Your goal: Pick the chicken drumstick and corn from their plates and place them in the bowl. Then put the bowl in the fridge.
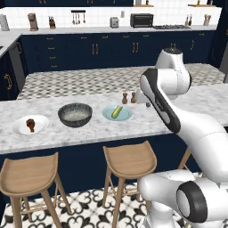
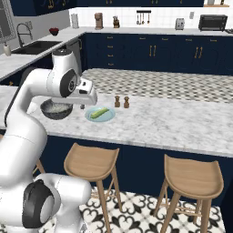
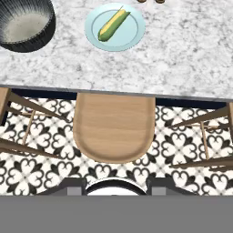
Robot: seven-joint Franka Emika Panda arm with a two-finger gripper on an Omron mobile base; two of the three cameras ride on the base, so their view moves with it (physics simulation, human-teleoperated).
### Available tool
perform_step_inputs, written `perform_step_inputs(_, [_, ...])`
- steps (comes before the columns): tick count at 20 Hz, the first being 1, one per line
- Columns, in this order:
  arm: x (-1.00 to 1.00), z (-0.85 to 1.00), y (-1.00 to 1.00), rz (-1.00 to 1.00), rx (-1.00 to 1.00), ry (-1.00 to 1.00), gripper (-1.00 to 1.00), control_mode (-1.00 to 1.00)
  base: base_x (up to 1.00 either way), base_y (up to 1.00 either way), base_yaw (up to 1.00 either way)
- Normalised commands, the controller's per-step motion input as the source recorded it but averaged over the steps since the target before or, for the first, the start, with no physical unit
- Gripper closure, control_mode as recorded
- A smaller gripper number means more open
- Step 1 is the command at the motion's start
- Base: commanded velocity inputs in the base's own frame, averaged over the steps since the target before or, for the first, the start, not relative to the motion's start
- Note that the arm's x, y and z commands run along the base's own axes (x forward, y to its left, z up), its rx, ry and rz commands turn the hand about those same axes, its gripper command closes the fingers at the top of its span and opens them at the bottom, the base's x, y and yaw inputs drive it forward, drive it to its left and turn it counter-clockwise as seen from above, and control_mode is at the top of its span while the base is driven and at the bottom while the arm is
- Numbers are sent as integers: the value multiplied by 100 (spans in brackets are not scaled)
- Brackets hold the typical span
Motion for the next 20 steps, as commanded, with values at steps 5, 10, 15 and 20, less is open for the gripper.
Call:
perform_step_inputs(5, [-22, -5, 6, 0, 0, -2, -100, -100, 0, 0, 0])
perform_step_inputs(10, [86, -29, 4, -3, 4, 1, -100, -100, 0, 0, 0])
perform_step_inputs(15, [91, -13, 0, -5, 5, 8, -100, -100, 0, 0, 0])
perform_step_inputs(20, [89, -48, 4, -10, 0, 18, -100, -100, 0, 0, 0])
